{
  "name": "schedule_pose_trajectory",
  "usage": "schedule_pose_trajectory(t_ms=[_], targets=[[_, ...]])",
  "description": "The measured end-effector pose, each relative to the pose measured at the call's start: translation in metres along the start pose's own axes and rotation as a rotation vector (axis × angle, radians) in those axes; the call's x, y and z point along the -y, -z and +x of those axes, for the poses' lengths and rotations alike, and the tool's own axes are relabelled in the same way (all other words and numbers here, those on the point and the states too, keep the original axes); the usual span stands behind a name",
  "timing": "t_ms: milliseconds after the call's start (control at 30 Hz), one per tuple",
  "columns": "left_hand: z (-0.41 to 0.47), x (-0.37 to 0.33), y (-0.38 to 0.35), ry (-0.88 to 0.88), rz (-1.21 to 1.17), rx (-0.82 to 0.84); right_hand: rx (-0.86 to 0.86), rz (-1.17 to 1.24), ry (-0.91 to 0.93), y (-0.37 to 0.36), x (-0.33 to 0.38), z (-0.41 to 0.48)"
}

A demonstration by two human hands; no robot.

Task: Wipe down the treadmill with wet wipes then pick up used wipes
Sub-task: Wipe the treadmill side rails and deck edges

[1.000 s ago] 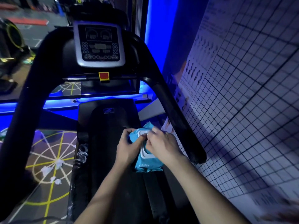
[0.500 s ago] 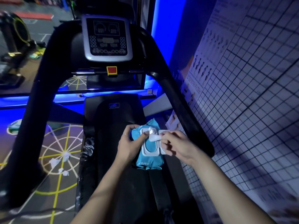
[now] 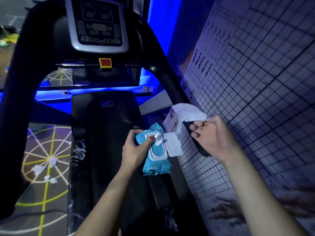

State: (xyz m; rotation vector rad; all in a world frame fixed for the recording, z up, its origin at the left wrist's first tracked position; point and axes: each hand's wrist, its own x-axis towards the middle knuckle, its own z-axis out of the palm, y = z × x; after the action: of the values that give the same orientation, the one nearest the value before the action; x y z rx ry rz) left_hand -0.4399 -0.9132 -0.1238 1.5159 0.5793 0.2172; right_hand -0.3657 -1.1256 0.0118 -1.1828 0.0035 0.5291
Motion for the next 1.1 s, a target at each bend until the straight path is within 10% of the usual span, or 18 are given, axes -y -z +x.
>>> schedule_pose_trajectory(t_ms=[267, 800, 1100], targets=[[0.001, 0.006, -0.002, 0.030, -0.065, 0.028, -0.118, -0.102, -0.002, 0.003, -0.023, 0.002], [0.027, 0.030, -0.051, 0.060, -0.166, 0.061, -0.134, 0.558, -0.021, 0.080, -0.074, 0.032], [0.089, 0.034, -0.105, 0.090, -0.116, -0.096, -0.448, 0.122, 0.095, 0.164, -0.021, 0.121]])
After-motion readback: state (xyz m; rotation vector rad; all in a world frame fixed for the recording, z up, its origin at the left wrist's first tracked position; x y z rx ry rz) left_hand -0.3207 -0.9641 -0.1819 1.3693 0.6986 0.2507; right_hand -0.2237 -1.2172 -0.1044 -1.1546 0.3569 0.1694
